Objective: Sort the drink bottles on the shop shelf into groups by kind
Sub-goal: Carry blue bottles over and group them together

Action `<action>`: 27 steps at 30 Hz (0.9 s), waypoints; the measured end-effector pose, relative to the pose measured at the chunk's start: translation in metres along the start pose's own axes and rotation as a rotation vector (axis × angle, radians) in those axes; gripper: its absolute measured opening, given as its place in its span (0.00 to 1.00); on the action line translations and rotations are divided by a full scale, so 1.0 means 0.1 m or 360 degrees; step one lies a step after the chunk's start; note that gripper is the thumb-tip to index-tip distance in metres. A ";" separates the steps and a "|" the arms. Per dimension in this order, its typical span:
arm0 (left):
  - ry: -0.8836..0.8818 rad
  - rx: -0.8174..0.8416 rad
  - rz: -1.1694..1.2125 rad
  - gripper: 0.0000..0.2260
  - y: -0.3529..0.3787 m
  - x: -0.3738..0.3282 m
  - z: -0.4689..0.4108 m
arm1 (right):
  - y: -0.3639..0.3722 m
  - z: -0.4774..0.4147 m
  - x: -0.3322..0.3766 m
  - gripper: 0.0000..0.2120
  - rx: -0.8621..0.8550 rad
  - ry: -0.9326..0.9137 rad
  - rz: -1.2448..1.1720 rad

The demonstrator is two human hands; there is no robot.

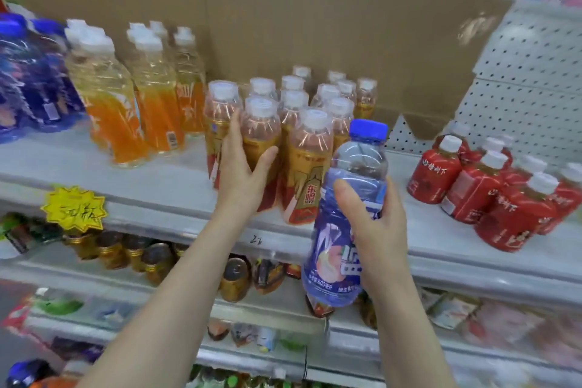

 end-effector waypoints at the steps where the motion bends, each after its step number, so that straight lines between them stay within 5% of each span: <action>1: 0.0010 0.0031 -0.0013 0.34 -0.02 0.00 0.00 | 0.05 0.02 0.01 0.22 0.0013 -0.0016 0.0012; 8: 0.0102 0.0172 -0.0411 0.39 -0.24 -0.02 -0.05 | 0.39 0.13 0.06 0.23 0.0208 -0.0103 0.0058; 15: 0.0179 0.0168 -0.0751 0.18 -1.06 0.25 0.05 | 0.84 0.28 -0.06 0.21 0.0484 -0.0100 -0.0010; 27: 0.0047 -0.0407 -0.0860 0.14 -3.24 0.82 -0.52 | 2.71 0.68 -0.21 0.25 0.0801 -0.0165 -0.0181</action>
Point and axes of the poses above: each hand's wrist, its own z-axis away from the middle knuckle, its own y-axis out of the palm, x = y × z, the point moved 3 cm from there along -z, towards the middle knuckle, and after that the axes turned 11 degrees about -x, right-handed, at the moved point
